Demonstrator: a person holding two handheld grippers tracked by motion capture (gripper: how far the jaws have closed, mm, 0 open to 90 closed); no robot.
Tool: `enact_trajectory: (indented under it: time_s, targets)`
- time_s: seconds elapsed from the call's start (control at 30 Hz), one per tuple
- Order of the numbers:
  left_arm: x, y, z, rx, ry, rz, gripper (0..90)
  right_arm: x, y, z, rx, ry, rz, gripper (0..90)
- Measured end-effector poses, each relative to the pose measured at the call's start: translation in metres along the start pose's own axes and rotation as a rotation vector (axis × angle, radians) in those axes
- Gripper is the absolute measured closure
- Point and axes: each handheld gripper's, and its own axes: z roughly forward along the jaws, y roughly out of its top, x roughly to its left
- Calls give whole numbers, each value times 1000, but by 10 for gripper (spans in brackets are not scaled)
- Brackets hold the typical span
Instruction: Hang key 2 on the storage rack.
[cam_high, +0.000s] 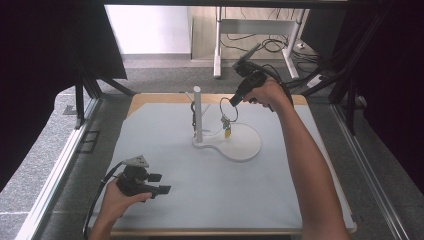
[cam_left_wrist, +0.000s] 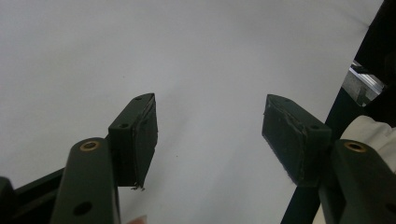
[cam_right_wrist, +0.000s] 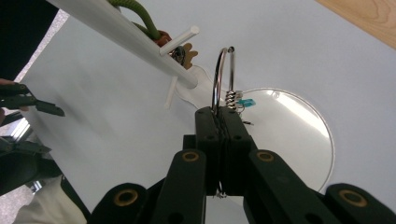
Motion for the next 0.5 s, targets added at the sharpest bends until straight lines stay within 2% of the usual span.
enact_trajectory:
  time_s: [0.33, 0.5]
  targets:
    - [-2, 1, -5, -17, 10, 8, 365, 8, 12, 13, -13, -2, -17, 882]
    - [-3, 1, -4, -18, 12, 8, 366, 16, 18, 20, -13, -5, -35, 882]
